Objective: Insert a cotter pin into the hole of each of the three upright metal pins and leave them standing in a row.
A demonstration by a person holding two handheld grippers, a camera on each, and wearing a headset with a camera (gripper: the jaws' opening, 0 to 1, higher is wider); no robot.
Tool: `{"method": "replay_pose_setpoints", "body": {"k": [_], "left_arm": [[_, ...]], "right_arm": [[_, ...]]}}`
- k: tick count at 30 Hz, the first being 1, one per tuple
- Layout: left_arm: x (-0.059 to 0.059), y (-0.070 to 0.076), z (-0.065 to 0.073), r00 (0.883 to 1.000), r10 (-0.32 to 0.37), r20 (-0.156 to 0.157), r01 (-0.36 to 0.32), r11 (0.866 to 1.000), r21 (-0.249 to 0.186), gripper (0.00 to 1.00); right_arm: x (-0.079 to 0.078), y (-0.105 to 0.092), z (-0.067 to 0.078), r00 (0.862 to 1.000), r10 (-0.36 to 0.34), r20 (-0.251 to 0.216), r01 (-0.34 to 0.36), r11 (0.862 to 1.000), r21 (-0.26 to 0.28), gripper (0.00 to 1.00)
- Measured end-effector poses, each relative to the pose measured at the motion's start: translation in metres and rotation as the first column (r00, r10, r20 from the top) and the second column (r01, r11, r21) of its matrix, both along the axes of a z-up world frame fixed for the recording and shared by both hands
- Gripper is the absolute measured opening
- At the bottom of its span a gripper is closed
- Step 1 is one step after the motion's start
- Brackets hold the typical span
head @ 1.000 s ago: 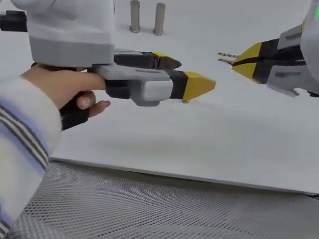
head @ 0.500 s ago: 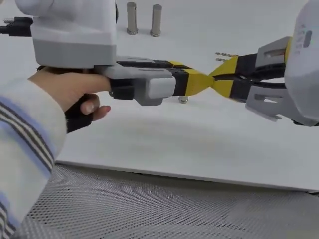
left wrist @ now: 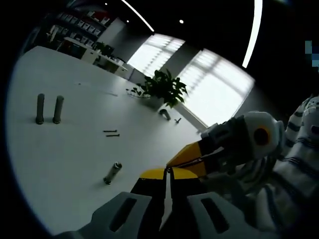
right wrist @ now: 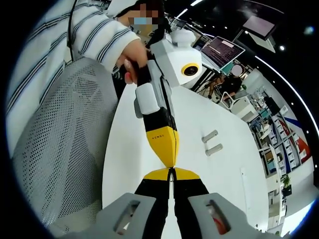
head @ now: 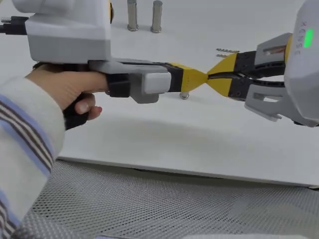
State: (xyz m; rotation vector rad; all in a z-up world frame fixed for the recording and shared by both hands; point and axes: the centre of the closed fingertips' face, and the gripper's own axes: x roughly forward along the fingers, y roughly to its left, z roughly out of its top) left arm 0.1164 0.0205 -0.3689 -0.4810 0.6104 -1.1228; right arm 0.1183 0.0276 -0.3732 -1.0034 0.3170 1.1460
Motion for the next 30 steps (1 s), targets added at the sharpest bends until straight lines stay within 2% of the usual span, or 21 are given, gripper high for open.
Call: {"method": "replay_pose_setpoints", "body": {"k": [3,6,7,10,14,16,18,21,22,24,27,29,30], "left_arm": [[0.000,0.000,0.001,1.000,0.006,-0.007,-0.006,1.000,0.000,0.00],[-0.003,-0.001,-0.001,1.000,-0.006,-0.003,0.006,1.000,0.011,0.00],[-0.003,-0.001,-0.001,1.000,-0.005,-0.002,0.005,1.000,0.012,0.00],[-0.004,-0.001,0.000,1.000,-0.009,0.016,0.008,1.000,0.019,0.00],[-0.006,0.000,0.001,0.999,-0.022,0.035,0.021,0.999,0.030,0.00],[-0.007,0.000,0.002,0.999,-0.026,0.041,0.025,0.999,0.033,0.00],[-0.009,0.000,0.002,0.998,-0.036,0.057,0.033,0.998,0.045,0.00],[-0.010,0.000,0.003,0.995,-0.047,0.085,0.042,0.997,0.061,0.00],[-0.011,0.001,0.004,0.993,-0.056,0.108,0.048,0.996,0.071,0.00],[-0.011,0.000,0.006,0.987,-0.070,0.144,0.058,0.995,0.085,0.00],[-0.012,0.001,0.008,0.969,-0.111,0.220,0.087,0.989,0.118,0.00],[-0.015,-0.001,0.011,0.939,-0.155,0.308,0.112,0.982,0.153,0.00],[-0.017,-0.001,0.013,0.928,-0.169,0.331,0.122,0.980,0.161,0.00]], "right_arm": [[0.000,0.000,0.001,1.000,0.002,0.005,-0.002,1.000,0.001,0.00],[-0.002,-0.001,-0.001,0.999,-0.008,-0.038,0.009,1.000,0.014,0.00],[-0.002,-0.001,-0.001,0.999,-0.005,-0.034,0.005,1.000,0.012,0.00],[-0.003,-0.001,-0.001,1.000,0.003,-0.021,-0.003,1.000,0.019,0.00],[-0.001,-0.001,-0.001,0.999,-0.021,-0.038,0.024,0.998,0.062,0.00],[0.002,-0.004,-0.001,0.998,-0.051,-0.047,0.055,0.995,0.083,0.06],[0.003,-0.007,-0.002,0.993,-0.078,-0.085,0.086,0.991,0.103,0.11],[0.001,-0.009,-0.003,0.981,-0.101,-0.168,0.127,0.981,0.150,0.11],[-0.001,-0.010,-0.005,0.972,-0.108,-0.207,0.142,0.977,0.160,0.11],[-0.001,-0.011,-0.006,0.962,-0.113,-0.247,0.160,0.970,0.182,0.11],[-0.004,-0.013,-0.008,0.948,-0.121,-0.294,0.183,0.964,0.194,0.10],[-0.006,-0.014,-0.010,0.934,-0.123,-0.336,0.202,0.957,0.210,0.09],[-0.007,-0.014,-0.010,0.927,-0.121,-0.355,0.209,0.953,0.221,0.09]]}}
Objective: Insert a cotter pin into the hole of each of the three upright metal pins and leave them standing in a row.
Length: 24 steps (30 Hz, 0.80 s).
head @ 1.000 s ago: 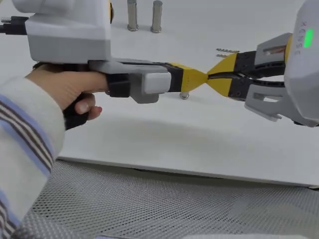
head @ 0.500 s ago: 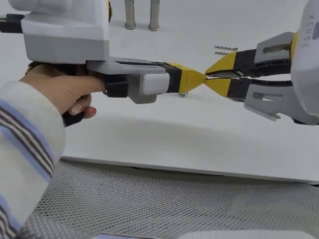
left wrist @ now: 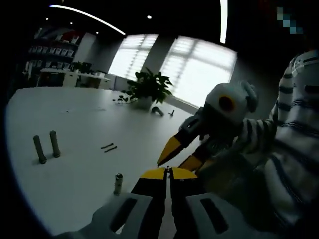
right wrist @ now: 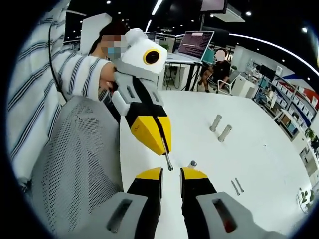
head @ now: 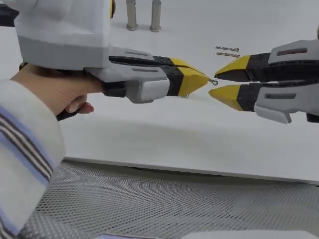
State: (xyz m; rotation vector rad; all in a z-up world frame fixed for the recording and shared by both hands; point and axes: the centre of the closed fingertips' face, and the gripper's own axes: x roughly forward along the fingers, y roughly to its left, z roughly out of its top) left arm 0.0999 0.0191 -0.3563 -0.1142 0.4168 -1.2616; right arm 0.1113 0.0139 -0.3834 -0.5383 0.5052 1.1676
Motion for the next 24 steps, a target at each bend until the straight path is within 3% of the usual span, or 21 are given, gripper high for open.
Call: {"method": "replay_pose_setpoints", "body": {"k": [2,7,9,15,24], "left_arm": [[-0.003,-0.001,0.001,1.000,-0.012,0.004,0.012,1.000,0.008,0.00],[-0.005,0.000,-0.005,0.996,-0.073,0.057,0.071,0.997,0.030,0.00],[-0.007,-0.001,-0.005,0.995,-0.086,0.053,0.084,0.996,0.036,0.00],[-0.014,-0.001,-0.008,0.985,-0.146,0.087,0.138,0.987,0.086,0.00],[-0.018,-0.002,-0.015,0.958,-0.258,0.125,0.232,0.953,0.194,0.00]], "right_arm": [[-0.001,-0.001,0.000,1.000,-0.010,-0.027,0.010,0.999,0.031,0.07],[-0.006,0.001,-0.002,0.995,-0.009,-0.097,0.017,0.997,0.076,0.03],[-0.010,0.002,-0.004,0.992,-0.004,-0.125,0.014,0.997,0.080,0.02],[-0.020,0.006,-0.005,0.988,0.016,-0.153,-0.001,0.995,0.100,0.00],[-0.028,0.006,-0.008,0.983,0.061,-0.171,-0.049,0.996,0.074,0.00]]}}
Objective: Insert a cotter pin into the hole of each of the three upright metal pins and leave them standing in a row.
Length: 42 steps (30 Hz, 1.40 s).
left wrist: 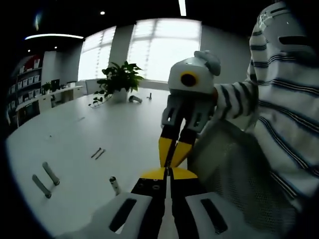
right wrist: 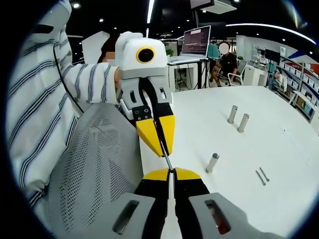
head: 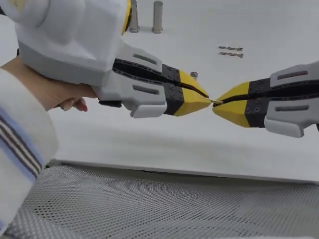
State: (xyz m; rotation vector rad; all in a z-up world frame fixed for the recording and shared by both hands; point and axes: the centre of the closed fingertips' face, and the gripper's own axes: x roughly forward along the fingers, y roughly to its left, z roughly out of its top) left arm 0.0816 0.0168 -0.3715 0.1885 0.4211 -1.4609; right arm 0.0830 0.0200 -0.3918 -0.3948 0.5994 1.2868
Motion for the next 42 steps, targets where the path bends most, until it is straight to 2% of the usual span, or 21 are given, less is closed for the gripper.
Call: {"method": "replay_pose_setpoints", "body": {"k": [3,6,7,8,13,14,15,19,21,22,26,29,32,33,34,37,39,42], "left_arm": [[-0.001,0.000,-0.004,0.999,-0.038,0.022,0.038,0.999,0.031,0.00],[-0.005,-0.002,-0.007,0.997,-0.076,0.026,0.075,0.996,0.049,0.00],[-0.006,-0.003,-0.008,0.994,-0.099,0.049,0.096,0.993,0.062,0.00],[-0.007,-0.003,-0.009,0.992,-0.111,0.058,0.107,0.992,0.068,0.00],[-0.007,-0.001,-0.016,0.992,-0.115,0.042,0.111,0.990,0.091,0.00],[-0.007,0.000,-0.017,0.995,-0.102,0.005,0.101,0.991,0.085,0.00],[-0.006,0.000,-0.017,0.996,-0.093,-0.006,0.093,0.992,0.082,0.00],[-0.004,0.001,-0.018,0.995,-0.095,0.015,0.093,0.991,0.094,0.00],[-0.015,0.001,-0.017,0.995,-0.094,0.017,0.092,0.990,0.106,0.00],[-0.014,0.001,-0.019,0.996,-0.090,0.024,0.086,0.990,0.115,0.01],[-0.007,0.005,-0.022,0.998,-0.061,0.035,0.056,0.990,0.130,0.15],[0.001,0.009,-0.025,1.000,-0.015,0.006,0.014,0.990,0.138,0.17],[0.011,0.014,-0.029,1.000,0.016,0.010,-0.018,0.989,0.150,0.25],[0.018,0.016,-0.030,0.999,0.025,0.027,-0.029,0.988,0.152,0.26],[0.020,0.016,-0.031,0.999,0.033,0.028,-0.037,0.988,0.149,0.25],[0.028,0.018,-0.031,0.998,0.059,0.019,-0.061,0.988,0.145,0.26],[0.036,0.022,-0.035,0.997,0.076,0.019,-0.078,0.985,0.156,0.29],[0.040,0.020,-0.033,0.996,0.092,-0.002,-0.091,0.987,0.130,0.30]], "right_arm": [[-0.004,-0.001,0.000,1.000,0.029,0.000,-0.029,0.999,-0.013,0.00],[-0.012,-0.002,-0.003,0.997,0.071,-0.015,-0.071,0.997,-0.031,0.00],[-0.013,-0.002,-0.004,0.997,0.077,-0.019,-0.078,0.996,-0.035,0.00],[-0.015,-0.002,-0.005,0.996,0.083,-0.024,-0.084,0.996,-0.036,0.00],[-0.017,-0.001,-0.003,0.996,0.081,-0.032,-0.082,0.996,-0.027,0.00],[-0.015,-0.002,-0.003,0.996,0.079,-0.031,-0.080,0.996,-0.026,0.00],[-0.015,-0.002,-0.004,0.996,0.082,-0.031,-0.083,0.996,-0.028,0.00],[-0.016,-0.002,-0.006,0.995,0.093,-0.023,-0.094,0.995,-0.038,0.00],[-0.015,-0.002,-0.006,0.995,0.093,-0.021,-0.094,0.995,-0.039,0.00],[-0.014,-0.003,-0.006,0.995,0.093,-0.019,-0.094,0.995,-0.037,0.00],[-0.008,-0.005,-0.005,0.997,0.081,-0.006,-0.081,0.996,-0.033,0.00],[0.004,-0.011,-0.008,0.999,0.040,0.004,-0.040,0.998,-0.038,0.00],[0.015,-0.018,-0.010,1.000,-0.002,0.018,0.003,0.999,-0.052,0.00],[0.020,-0.020,-0.011,1.000,-0.015,0.026,0.017,0.998,-0.057,0.00],[0.023,-0.022,-0.012,0.999,-0.025,0.031,0.026,0.998,-0.062,0.00],[0.033,-0.026,-0.015,0.998,-0.048,0.040,0.051,0.996,-0.070,0.00],[0.041,-0.030,-0.017,0.997,-0.058,0.048,0.062,0.995,-0.074,0.00],[0.052,-0.033,-0.021,0.996,-0.066,0.053,0.070,0.994,-0.080,0.00]]}}
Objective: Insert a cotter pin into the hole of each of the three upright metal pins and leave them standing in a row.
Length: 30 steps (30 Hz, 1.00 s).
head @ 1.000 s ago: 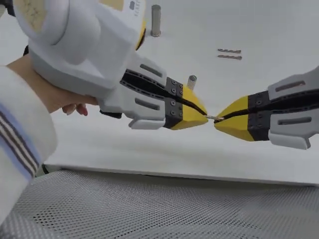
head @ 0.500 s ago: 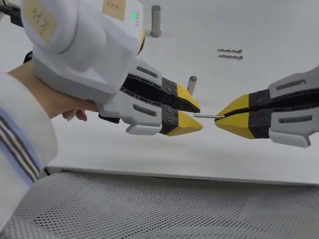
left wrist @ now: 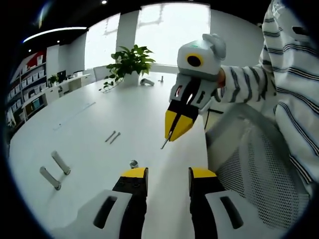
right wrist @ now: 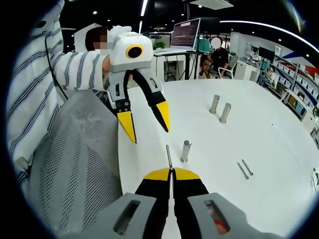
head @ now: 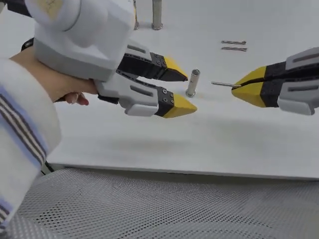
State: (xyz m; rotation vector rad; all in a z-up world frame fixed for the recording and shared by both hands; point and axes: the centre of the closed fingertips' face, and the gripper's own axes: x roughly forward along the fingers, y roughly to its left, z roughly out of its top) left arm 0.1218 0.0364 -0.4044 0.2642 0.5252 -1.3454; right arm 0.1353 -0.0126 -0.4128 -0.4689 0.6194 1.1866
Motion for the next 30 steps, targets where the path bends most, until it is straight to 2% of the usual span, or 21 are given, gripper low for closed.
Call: {"method": "replay_pose_setpoints", "body": {"k": [3,6,13,15,20,24,30], "left_arm": [[0.003,-0.002,0.000,1.000,0.004,-0.002,-0.004,1.000,0.001,0.35],[0.005,-0.005,0.000,1.000,0.005,-0.020,-0.005,1.000,-0.005,0.39],[0.020,-0.009,-0.011,0.998,0.060,0.013,-0.061,0.996,0.060,0.34],[0.028,-0.007,-0.016,0.996,0.079,0.043,-0.083,0.993,0.088,0.33],[0.042,-0.009,-0.019,0.990,0.123,0.062,-0.129,0.987,0.098,0.28],[0.044,-0.012,-0.021,0.992,0.108,0.062,-0.114,0.988,0.103,0.20],[0.051,-0.014,-0.028,0.993,0.101,0.065,-0.109,0.986,0.129,0.17]], "right_arm": [[0.005,0.000,-0.003,1.000,0.002,0.004,-0.002,1.000,-0.006,0.00],[0.011,-0.001,-0.009,1.000,0.007,0.009,-0.007,1.000,-0.015,0.00],[0.022,-0.001,-0.020,1.000,0.026,0.016,-0.026,0.999,-0.040,0.00],[0.024,0.000,-0.021,0.999,0.033,0.018,-0.032,0.999,-0.043,0.00],[0.030,0.003,-0.025,0.999,0.041,0.021,-0.040,0.998,-0.045,0.00],[0.034,0.003,-0.032,0.999,0.042,0.016,-0.041,0.998,-0.052,0.00],[0.036,0.005,-0.034,0.999,0.046,0.009,-0.046,0.998,-0.047,0.00]]}}
